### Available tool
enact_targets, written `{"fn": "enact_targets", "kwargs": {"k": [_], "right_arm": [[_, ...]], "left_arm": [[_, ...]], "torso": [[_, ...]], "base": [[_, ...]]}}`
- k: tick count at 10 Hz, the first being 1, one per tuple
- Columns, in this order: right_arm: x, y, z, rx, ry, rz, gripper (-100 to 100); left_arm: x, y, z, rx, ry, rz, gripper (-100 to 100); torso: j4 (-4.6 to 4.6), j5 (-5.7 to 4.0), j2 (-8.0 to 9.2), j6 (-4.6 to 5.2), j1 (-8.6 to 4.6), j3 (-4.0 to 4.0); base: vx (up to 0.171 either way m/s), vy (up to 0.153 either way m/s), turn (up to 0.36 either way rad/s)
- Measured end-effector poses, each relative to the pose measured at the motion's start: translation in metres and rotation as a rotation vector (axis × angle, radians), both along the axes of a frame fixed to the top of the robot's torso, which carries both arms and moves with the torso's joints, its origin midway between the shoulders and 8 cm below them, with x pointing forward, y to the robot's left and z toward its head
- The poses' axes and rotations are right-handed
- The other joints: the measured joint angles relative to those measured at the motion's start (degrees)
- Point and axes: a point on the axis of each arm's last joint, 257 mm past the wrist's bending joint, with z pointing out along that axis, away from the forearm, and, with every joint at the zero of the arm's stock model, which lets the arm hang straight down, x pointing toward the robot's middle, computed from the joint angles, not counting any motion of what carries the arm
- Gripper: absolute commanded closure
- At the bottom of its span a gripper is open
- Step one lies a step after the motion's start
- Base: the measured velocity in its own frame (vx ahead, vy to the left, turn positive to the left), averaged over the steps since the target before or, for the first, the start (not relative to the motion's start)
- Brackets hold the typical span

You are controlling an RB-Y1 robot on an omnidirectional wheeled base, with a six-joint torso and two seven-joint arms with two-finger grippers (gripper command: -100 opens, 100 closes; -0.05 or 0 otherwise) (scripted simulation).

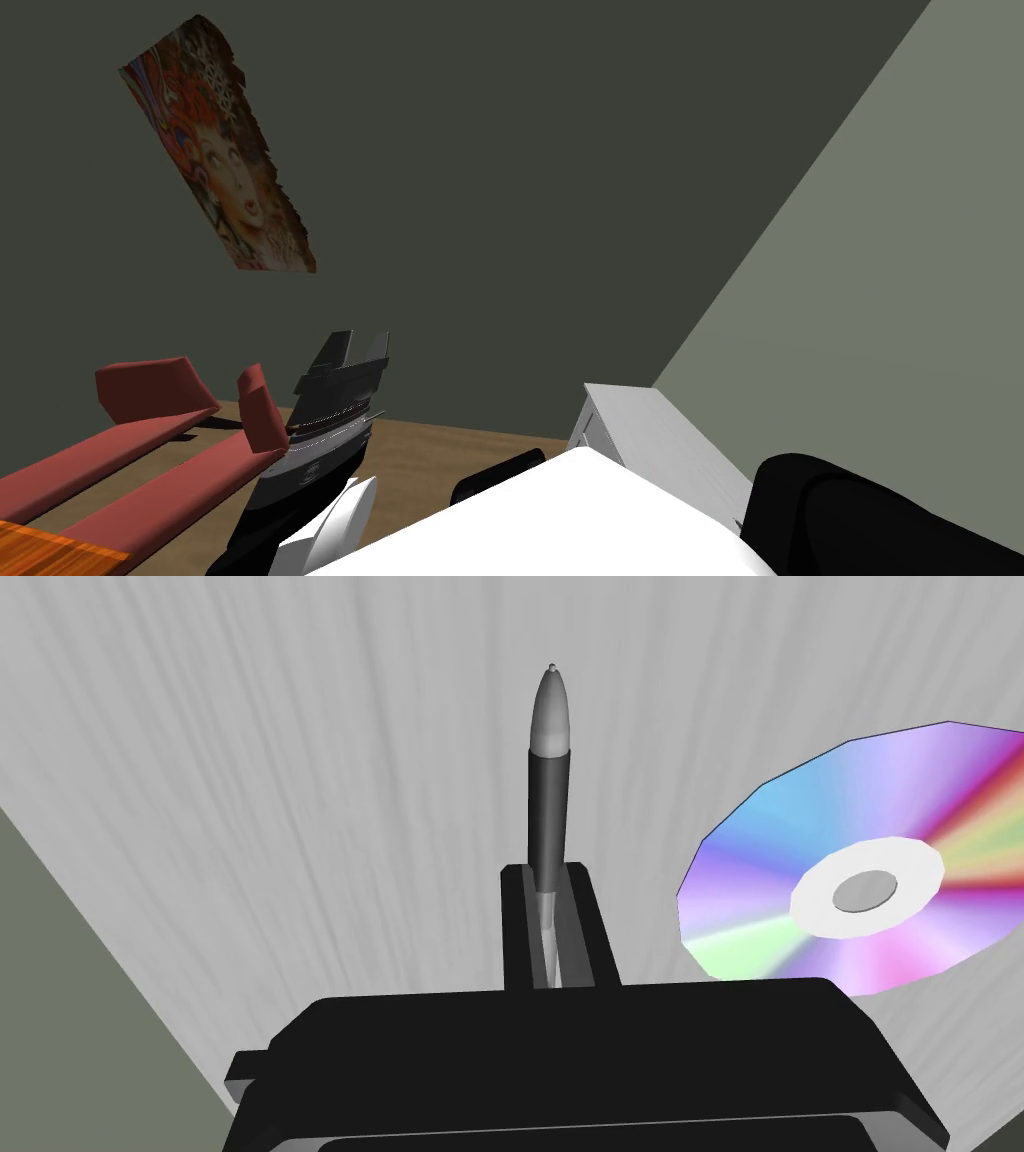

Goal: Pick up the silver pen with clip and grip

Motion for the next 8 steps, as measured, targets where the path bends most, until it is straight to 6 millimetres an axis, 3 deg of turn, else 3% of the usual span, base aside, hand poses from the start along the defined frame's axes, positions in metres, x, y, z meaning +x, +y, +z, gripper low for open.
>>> {"fn": "enact_targets", "kwargs": {"k": [2, 3, 4, 7, 8], "right_arm": [[0.000, 0.000, 0.000, 0.000, 0.000, 0.000, 100], [0.000, 0.000, 0.000, 0.001, 0.000, 0.000, 0], [0.000, 0.000, 0.000, 0.001, 0.000, 0.000, 100], [0.007, -0.009, 0.015, 0.000, 0.011, 0.014, 100], [0.007, -0.009, 0.015, 0.000, 0.011, 0.013, 0]], "left_arm": [[0.000, 0.000, 0.000, 0.000, 0.000, 0.000, 0], [0.000, 0.000, 0.000, 0.000, 0.000, 0.000, 0], [0.000, 0.000, 0.000, 0.000, 0.000, 0.000, 0], [0.000, 0.000, 0.000, 0.000, 0.000, 0.000, 0], [0.000, 0.000, 0.000, 0.000, 0.000, 0.000, 0]], "torso": [[0.00, -0.01, 0.00, 0.00, -0.01, 0.00], [0.00, -0.01, 0.00, 0.00, -0.01, 0.00], [0.00, -0.01, 0.00, 0.00, -0.02, 0.00], [-0.02, 0.05, -0.04, 0.01, 0.16, -0.03], [-0.01, 0.02, -0.03, 0.02, 0.09, -0.02]], "base": [[0.000, 0.000, 0.000], [0.000, 0.000, 0.000], [0.008, 0.023, -0.093], [0.007, 0.028, -0.030], [0.000, 0.000, 0.000]]}}
